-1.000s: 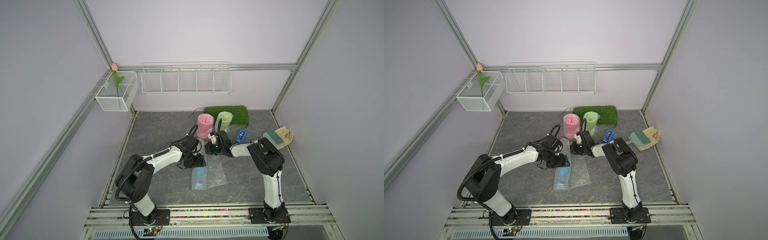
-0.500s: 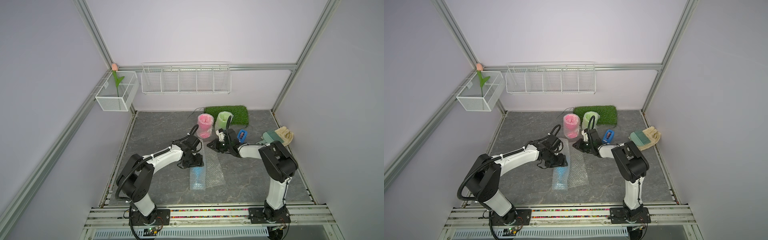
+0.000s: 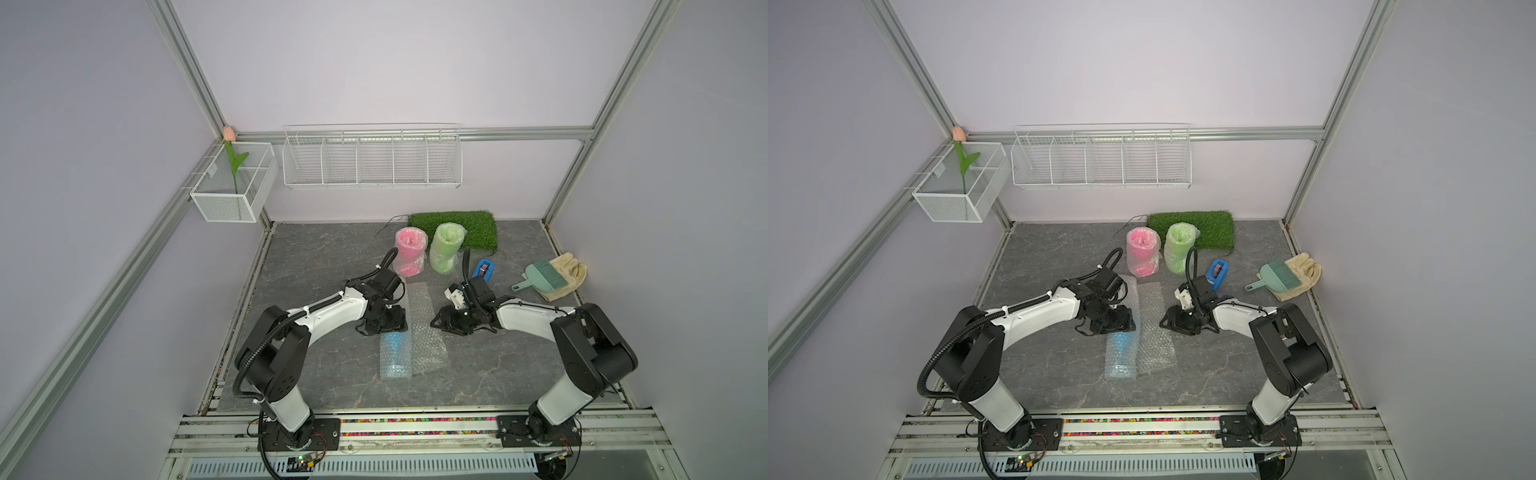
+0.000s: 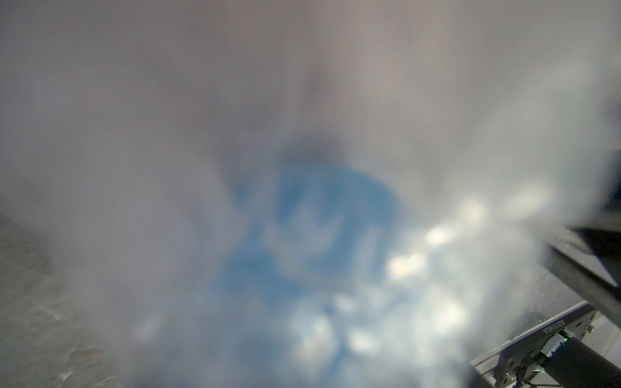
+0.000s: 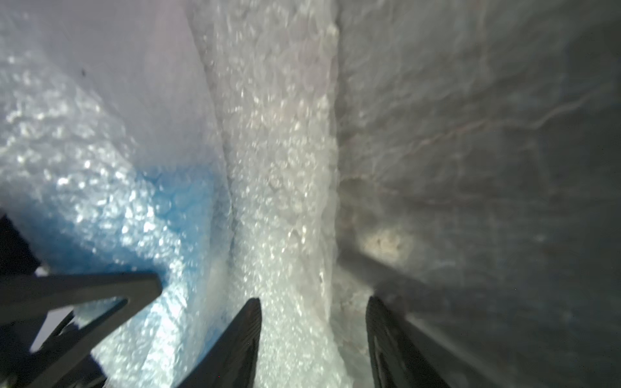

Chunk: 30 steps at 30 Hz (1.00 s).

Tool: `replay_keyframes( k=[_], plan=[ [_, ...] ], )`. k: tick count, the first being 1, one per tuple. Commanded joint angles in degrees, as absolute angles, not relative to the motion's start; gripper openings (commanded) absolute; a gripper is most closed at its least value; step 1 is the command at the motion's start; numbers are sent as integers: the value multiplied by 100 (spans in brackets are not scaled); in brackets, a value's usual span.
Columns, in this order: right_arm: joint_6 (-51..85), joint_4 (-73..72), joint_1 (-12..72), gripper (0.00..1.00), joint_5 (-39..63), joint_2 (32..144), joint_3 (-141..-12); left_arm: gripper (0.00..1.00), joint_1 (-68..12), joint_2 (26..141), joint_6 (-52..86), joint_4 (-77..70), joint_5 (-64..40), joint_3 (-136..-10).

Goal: Wrap wine glasses in bubble wrap
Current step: Wrap the wine glass in bubble wrap, then adjust the bubble wrap at the center of the board.

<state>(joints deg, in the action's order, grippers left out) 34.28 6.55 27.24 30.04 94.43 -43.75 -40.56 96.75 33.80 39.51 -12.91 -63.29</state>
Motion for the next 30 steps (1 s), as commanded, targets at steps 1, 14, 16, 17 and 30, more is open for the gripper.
replay_keyframes(
  k=[1,14,16,17,30],
  plan=[
    [3515,560,2809,52,3772,9336,-3884,45,-4052,9809,3469,4021,-1233,-6460],
    [4000,74,2957,23,3983,8730,-3280,40,-3930,9786,3551,3911,-1223,-6477],
    [4088,-14,2988,21,3965,8720,-3278,39,-3916,9791,3579,3895,-1217,-6477],
    [4123,-64,3013,21,3965,8749,-3287,39,-3911,9788,3585,3872,-1222,-6470],
    [4207,289,3190,8,3336,8580,-3352,36,-3854,9769,3644,3858,-1179,-6442]
  ],
)
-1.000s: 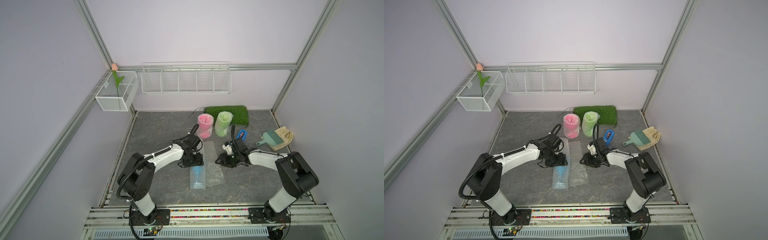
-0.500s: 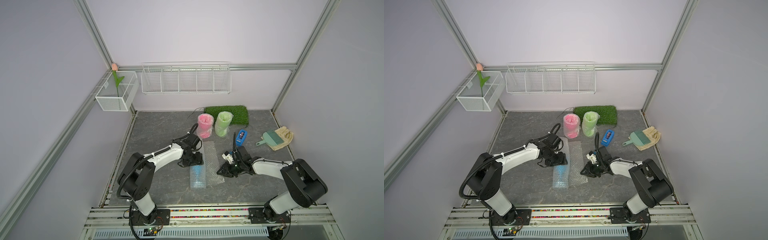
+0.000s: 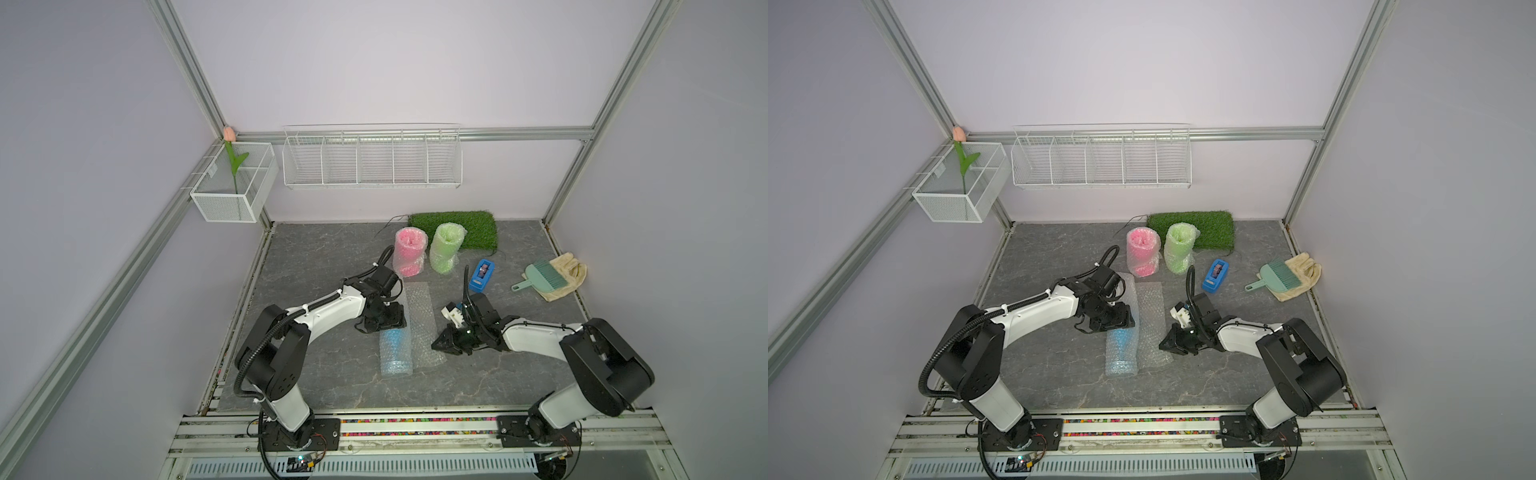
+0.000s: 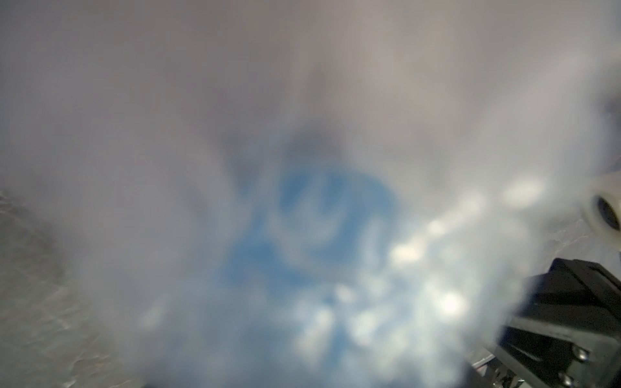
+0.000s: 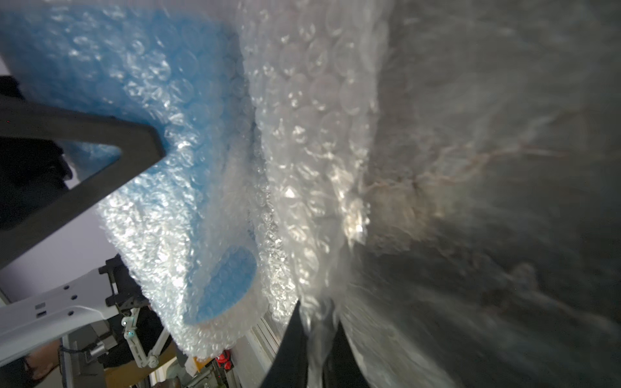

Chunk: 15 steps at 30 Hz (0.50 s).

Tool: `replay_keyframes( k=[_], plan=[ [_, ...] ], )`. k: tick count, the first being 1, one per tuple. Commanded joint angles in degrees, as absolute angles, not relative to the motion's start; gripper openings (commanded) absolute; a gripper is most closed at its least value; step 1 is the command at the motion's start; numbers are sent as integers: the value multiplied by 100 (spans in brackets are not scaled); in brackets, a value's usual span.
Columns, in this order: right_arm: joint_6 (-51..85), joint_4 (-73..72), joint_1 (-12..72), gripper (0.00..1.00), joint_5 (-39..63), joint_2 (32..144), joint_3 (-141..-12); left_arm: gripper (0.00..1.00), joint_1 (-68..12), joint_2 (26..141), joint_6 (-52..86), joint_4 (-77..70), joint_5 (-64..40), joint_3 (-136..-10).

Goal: Wrap wine glasses in bubble wrap
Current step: Adjust the bubble wrap at the center of the board.

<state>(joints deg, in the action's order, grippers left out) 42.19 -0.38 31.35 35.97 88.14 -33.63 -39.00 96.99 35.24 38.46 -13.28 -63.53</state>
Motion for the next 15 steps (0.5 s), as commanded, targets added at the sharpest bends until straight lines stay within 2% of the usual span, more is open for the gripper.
replay_keyframes(
  k=[1,4,6,10,12,15],
  plan=[
    [4185,397,3206,7,3254,8504,-3378,36,-3850,9765,3663,3859,-1154,-6442],
    [4099,784,3309,7,3028,8286,-3508,35,-3842,9760,3709,3842,-1117,-6442],
    [4008,1077,3399,16,2891,8299,-3631,35,-3842,9762,3719,3832,-1119,-6451],
    [4036,1380,3469,23,2664,8233,-3582,34,-3843,9766,3709,3841,-1136,-6447],
    [4084,1728,3479,37,2386,8135,-3563,34,-3841,9757,3700,3858,-1134,-6435],
    [4110,2150,3506,44,2011,7883,-3449,34,-3843,9763,3691,3876,-1134,-6412]
  ],
)
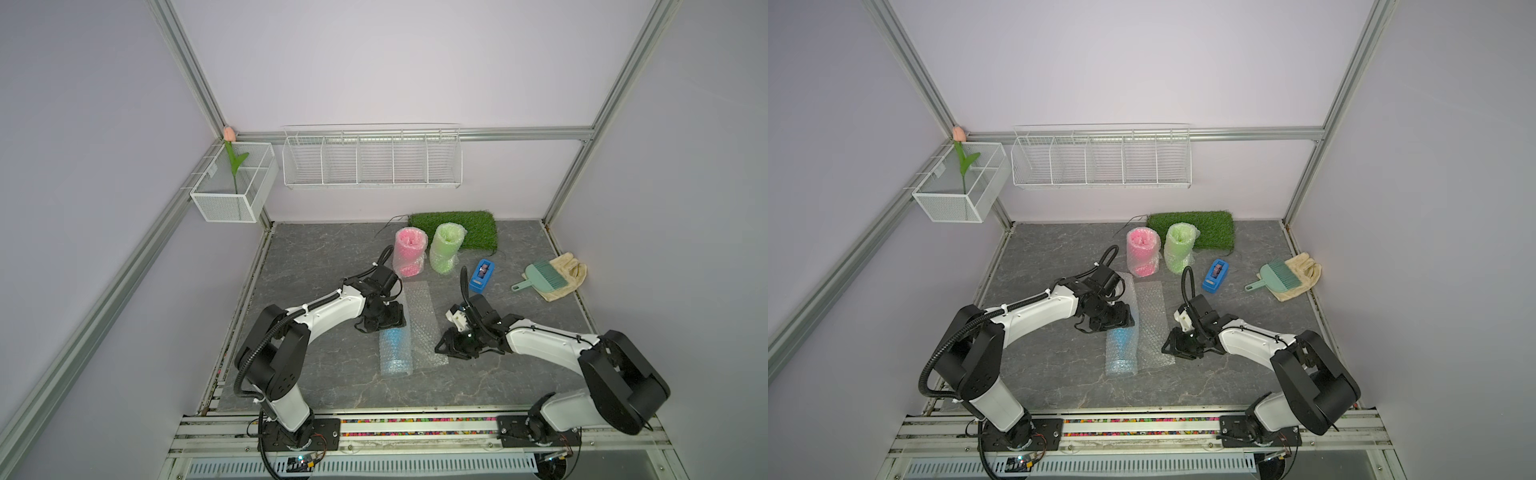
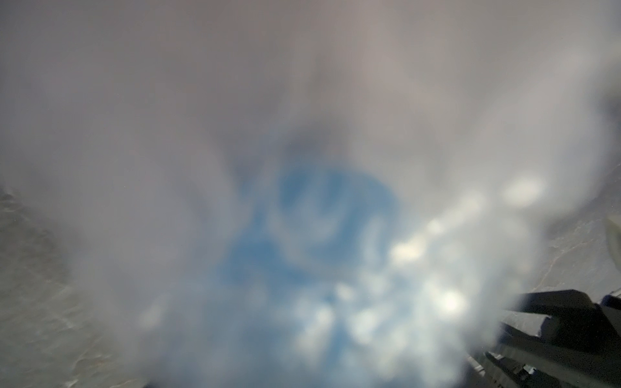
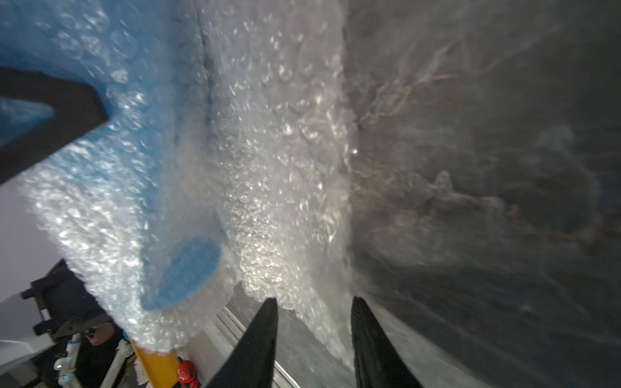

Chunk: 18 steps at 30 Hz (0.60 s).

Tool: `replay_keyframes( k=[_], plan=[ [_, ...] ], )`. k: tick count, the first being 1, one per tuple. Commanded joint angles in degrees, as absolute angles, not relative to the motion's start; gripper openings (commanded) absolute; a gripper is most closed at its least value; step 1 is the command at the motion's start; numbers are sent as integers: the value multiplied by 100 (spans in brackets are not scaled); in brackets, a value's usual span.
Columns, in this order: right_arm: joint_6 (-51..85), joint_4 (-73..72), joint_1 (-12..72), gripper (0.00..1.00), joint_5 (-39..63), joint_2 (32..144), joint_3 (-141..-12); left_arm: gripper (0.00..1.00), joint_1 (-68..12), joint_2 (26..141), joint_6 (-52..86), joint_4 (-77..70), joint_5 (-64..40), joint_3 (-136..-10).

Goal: Wrap wine glasses in bubble wrap
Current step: Adjust the bubble wrap at the center of the board.

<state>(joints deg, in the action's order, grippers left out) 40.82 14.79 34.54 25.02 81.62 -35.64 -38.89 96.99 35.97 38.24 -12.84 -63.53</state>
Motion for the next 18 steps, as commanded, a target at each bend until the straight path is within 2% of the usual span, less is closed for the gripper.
replay_keyframes(
  k=[1,6,11,18],
  plan=[
    [4151,2130,3505,46,1988,7786,-3363,34,-3841,9762,3691,3876,-1126,-6416],
    [4572,1410,3528,55,2637,7817,-2882,34,-3841,9800,3700,3858,-1172,-6441],
    [5044,409,3577,55,3114,8133,-2608,34,-3841,9810,3686,3867,-1182,-6449],
    [5381,-557,3396,54,3011,8443,-2594,34,-3844,9801,3691,3868,-1194,-6438]
  ],
)
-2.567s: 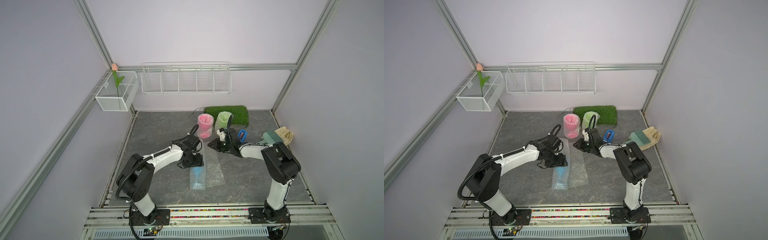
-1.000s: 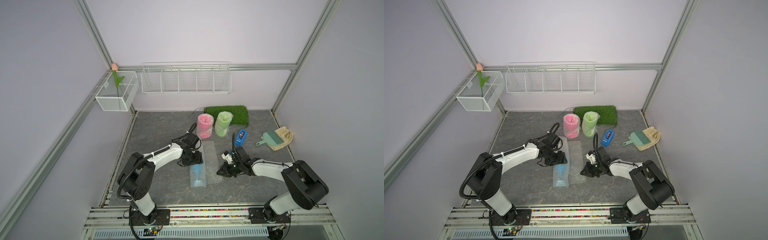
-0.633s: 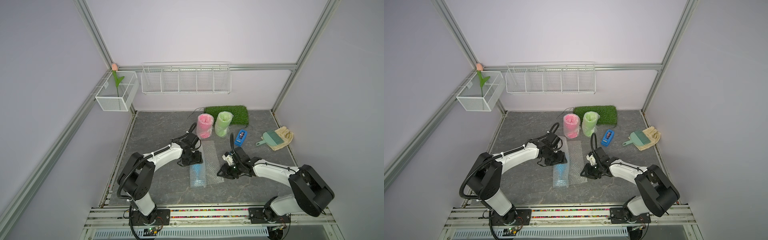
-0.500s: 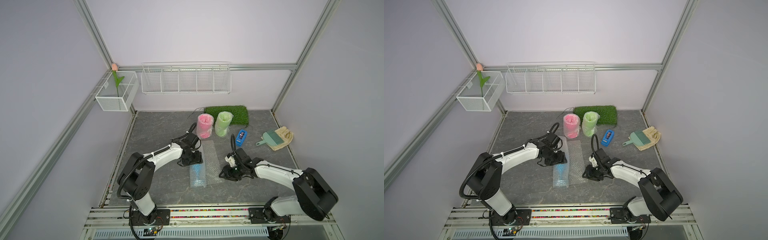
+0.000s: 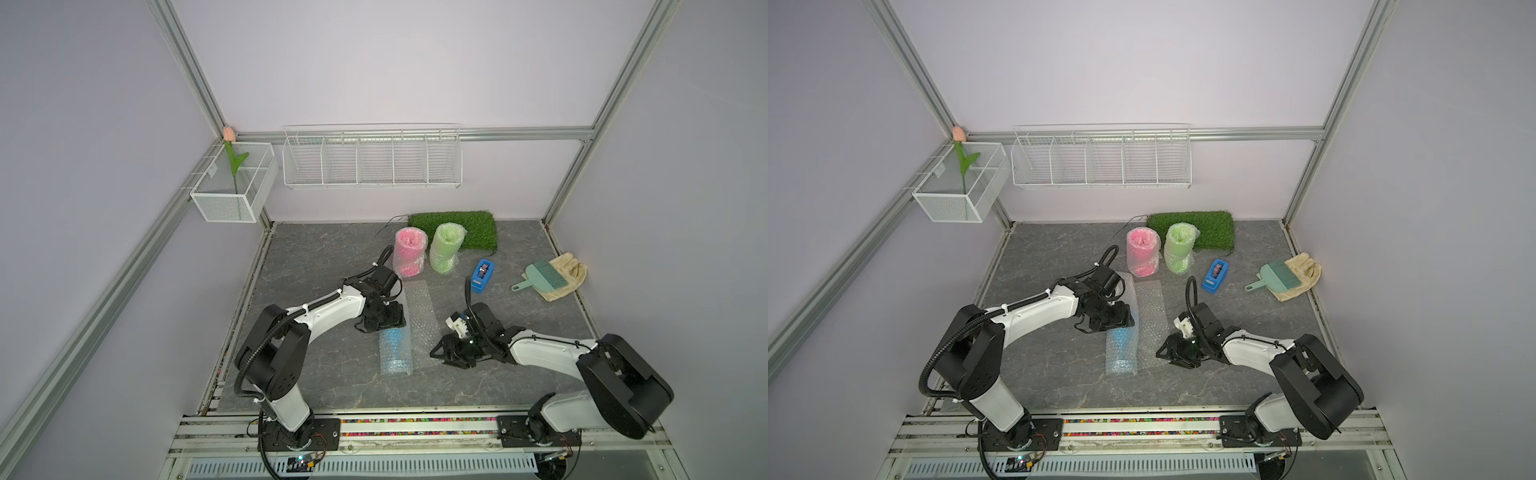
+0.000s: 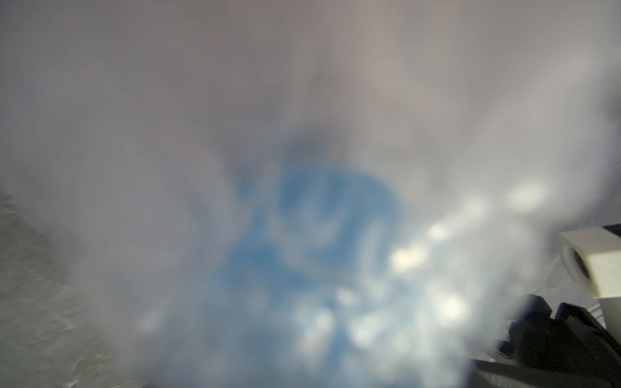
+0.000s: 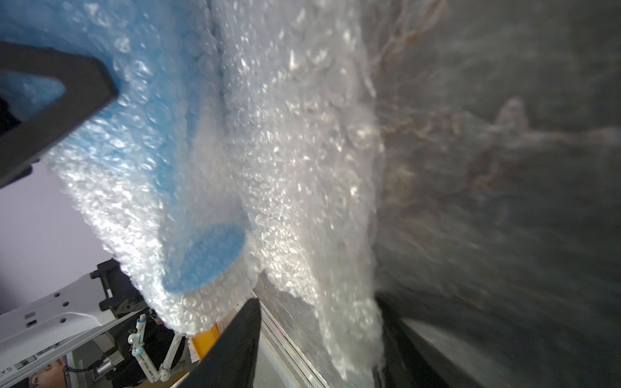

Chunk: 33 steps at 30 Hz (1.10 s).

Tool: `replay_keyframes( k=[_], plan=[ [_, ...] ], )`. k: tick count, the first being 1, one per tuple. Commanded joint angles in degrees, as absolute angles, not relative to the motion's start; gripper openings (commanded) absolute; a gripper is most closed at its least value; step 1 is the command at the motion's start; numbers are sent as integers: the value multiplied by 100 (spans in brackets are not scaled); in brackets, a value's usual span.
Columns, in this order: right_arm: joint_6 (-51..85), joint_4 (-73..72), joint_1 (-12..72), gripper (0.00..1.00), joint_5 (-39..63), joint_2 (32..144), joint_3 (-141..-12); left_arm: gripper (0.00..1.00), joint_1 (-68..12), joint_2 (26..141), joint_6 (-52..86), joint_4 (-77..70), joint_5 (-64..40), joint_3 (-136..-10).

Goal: Wrap wine glasses in bubble wrap
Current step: Adjust the bubble wrap at the center of the board.

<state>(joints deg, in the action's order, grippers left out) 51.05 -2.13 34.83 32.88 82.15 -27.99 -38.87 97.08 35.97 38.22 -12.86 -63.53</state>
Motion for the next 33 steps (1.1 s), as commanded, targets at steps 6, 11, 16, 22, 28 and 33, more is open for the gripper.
replay_keyframes(
  k=[6,11,16,22,28,33],
  plan=[
    [5655,-1996,3071,52,3398,8892,-2494,33,-3841,9826,3684,3854,-1200,-6441],
    [5774,-2504,3047,39,3797,9070,-2566,33,-3841,9770,3704,3826,-1104,-6434],
    [5367,-1501,3095,24,3681,8715,-2614,32,-3784,9737,3744,3814,-1047,-6449],
    [4976,-126,3209,7,3226,8125,-2986,32,-3778,9684,3751,3629,-1114,-6388],
    [4810,1005,3686,7,2428,7640,-3752,31,-3753,9873,3875,3664,-1072,-6459],
    [4801,1543,4400,7,1807,7667,-4445,29,-3753,9984,4007,3572,-1070,-6427]
  ],
)
